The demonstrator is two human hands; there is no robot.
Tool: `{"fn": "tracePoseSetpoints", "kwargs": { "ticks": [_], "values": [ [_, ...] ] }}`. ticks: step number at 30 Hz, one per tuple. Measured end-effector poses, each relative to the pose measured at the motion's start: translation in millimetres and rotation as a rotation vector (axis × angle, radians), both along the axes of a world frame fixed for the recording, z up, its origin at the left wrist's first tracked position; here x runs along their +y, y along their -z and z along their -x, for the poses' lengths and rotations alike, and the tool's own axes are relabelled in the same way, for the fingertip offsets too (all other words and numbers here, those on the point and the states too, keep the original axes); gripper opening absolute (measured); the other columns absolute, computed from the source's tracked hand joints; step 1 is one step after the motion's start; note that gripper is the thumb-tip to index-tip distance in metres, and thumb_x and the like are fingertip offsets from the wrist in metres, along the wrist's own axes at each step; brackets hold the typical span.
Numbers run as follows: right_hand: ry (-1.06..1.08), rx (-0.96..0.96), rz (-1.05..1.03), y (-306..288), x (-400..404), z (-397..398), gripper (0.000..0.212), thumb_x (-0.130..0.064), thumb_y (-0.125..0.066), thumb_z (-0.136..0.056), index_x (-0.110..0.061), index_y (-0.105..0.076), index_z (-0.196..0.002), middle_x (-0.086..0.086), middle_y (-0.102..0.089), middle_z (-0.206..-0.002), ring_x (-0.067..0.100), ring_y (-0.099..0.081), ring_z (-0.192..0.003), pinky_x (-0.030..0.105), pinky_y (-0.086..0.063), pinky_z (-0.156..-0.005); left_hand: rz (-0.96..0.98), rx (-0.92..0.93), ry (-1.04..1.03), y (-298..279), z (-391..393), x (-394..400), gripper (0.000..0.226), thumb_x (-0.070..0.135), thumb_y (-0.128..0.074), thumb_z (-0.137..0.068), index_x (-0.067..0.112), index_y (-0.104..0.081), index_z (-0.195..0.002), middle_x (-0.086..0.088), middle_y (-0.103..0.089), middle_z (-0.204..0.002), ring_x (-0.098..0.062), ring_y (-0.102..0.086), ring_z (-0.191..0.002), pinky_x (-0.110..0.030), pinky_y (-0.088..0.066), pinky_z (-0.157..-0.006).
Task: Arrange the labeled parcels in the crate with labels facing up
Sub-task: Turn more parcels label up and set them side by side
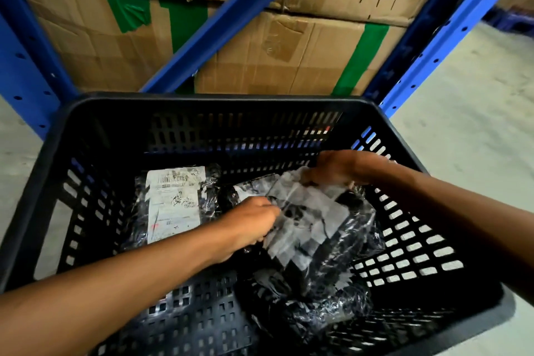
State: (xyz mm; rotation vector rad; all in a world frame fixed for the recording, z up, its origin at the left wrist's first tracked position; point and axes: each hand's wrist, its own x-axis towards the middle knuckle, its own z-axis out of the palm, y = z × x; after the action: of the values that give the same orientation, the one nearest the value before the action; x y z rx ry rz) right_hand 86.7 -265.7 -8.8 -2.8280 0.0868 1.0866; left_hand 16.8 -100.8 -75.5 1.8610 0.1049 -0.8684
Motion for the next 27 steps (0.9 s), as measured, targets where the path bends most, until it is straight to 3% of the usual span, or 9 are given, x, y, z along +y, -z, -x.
{"fn": "tracePoseSetpoints", "kwargs": {
  "ticks": [4, 6, 8, 14, 17, 19, 21, 23, 27],
  "values": [
    [0.304, -0.026, -0.48, -12, 13, -9, 0.037, -0.027, -0.044, -0.098, 0.006, -0.059, -0.105, 0.022, -0.062, -0.083, 0.026, -0.06, -0.059, 0.029, -0.054, -0.048, 0.066, 0.197, -0.148, -6, 1, 13, 0.078, 0.078, -0.035, -0.076, 0.032, -0.041, -0.139, -0.012, -0.064, -0.112, -0.025, -0.063, -0.099, -0.034, -0.054, -0.075],
    [0.411, 0.044, -0.693, -12, 23, -7, 0.03, -0.02, -0.037, -0.101, 0.003, -0.055, -0.096, 0.022, -0.064, -0.073, 0.023, -0.064, -0.046, 0.027, -0.056, -0.041, 0.133, 0.263, -0.202, -18, 2, 17, 0.097, 0.09, -0.035, -0.059, 0.041, -0.036, -0.142, -0.011, -0.052, -0.137, -0.031, -0.056, -0.115, -0.035, -0.058, -0.07],
    [0.467, 0.066, -0.835, -5, 30, -2, 0.027, -0.017, -0.034, -0.102, -0.004, -0.05, -0.085, 0.019, -0.064, -0.065, 0.018, -0.064, -0.039, 0.023, -0.052, -0.037, 0.089, 0.261, -0.211, -32, 1, 24, 0.096, 0.091, -0.039, -0.057, 0.04, -0.041, -0.139, -0.001, -0.051, -0.131, -0.031, -0.056, -0.108, -0.038, -0.062, -0.063],
    [0.558, 0.073, -1.016, 15, 28, 11, 0.029, -0.013, -0.031, -0.101, -0.002, -0.052, -0.085, 0.013, -0.07, -0.053, 0.02, -0.069, -0.044, 0.027, -0.056, -0.041, 0.094, 0.3, -0.26, -51, -8, 30, 0.043, 0.053, -0.072, -0.069, 0.018, -0.068, -0.093, -0.009, -0.073, -0.087, -0.028, -0.073, -0.074, -0.051, -0.062, -0.065],
    [0.435, 0.083, -0.776, 15, 16, 13, 0.032, -0.025, -0.034, -0.102, -0.002, -0.054, -0.09, 0.019, -0.069, -0.069, 0.026, -0.069, -0.052, 0.042, -0.062, -0.057, 0.072, 0.189, -0.349, -46, -8, 28, 0.031, 0.033, -0.069, -0.067, 0.011, -0.072, -0.089, -0.008, -0.07, -0.071, -0.022, -0.067, -0.057, -0.025, -0.056, -0.048],
    [0.378, 0.057, -0.604, 21, 4, 16, 0.039, -0.038, -0.036, -0.101, -0.003, -0.054, -0.098, 0.018, -0.066, -0.076, 0.026, -0.068, -0.055, 0.044, -0.062, -0.065, 0.117, 0.062, -0.374, -49, -14, 31, 0.015, 0.015, -0.061, -0.074, 0.007, -0.072, -0.067, -0.009, -0.066, -0.062, -0.019, -0.06, -0.05, -0.015, -0.045, -0.044],
    [0.385, -0.004, -0.528, 26, -7, 20, 0.052, -0.056, -0.038, -0.094, -0.009, -0.054, -0.107, 0.015, -0.065, -0.086, 0.024, -0.067, -0.06, 0.04, -0.062, -0.062, 0.221, 0.001, -0.325, -47, -18, 45, 0.057, -0.005, -0.045, -0.088, 0.006, -0.062, -0.035, -0.013, -0.062, -0.051, -0.024, -0.049, -0.05, -0.019, -0.041, -0.045],
    [0.475, 0.025, -0.646, 27, -16, 23, 0.072, -0.073, -0.04, -0.082, -0.011, -0.058, -0.114, 0.016, -0.068, -0.1, 0.027, -0.069, -0.067, 0.04, -0.061, -0.064, 0.273, -0.061, -0.323, -48, -19, 56, 0.086, -0.008, -0.03, -0.096, 0.01, -0.049, -0.014, -0.005, -0.051, -0.025, -0.024, -0.049, -0.045, -0.014, -0.04, -0.04],
    [0.485, 0.178, -1.013, 30, -11, 32, 0.07, -0.08, -0.052, -0.066, -0.026, -0.071, -0.107, 0.013, -0.074, -0.109, 0.027, -0.072, -0.088, 0.039, -0.06, -0.067, 0.374, -0.146, -0.235, -63, -15, 64, 0.065, -0.008, -0.035, -0.085, 0.005, -0.058, -0.026, -0.005, -0.052, -0.025, -0.011, -0.051, -0.02, -0.01, -0.04, -0.03]
  ]
}}
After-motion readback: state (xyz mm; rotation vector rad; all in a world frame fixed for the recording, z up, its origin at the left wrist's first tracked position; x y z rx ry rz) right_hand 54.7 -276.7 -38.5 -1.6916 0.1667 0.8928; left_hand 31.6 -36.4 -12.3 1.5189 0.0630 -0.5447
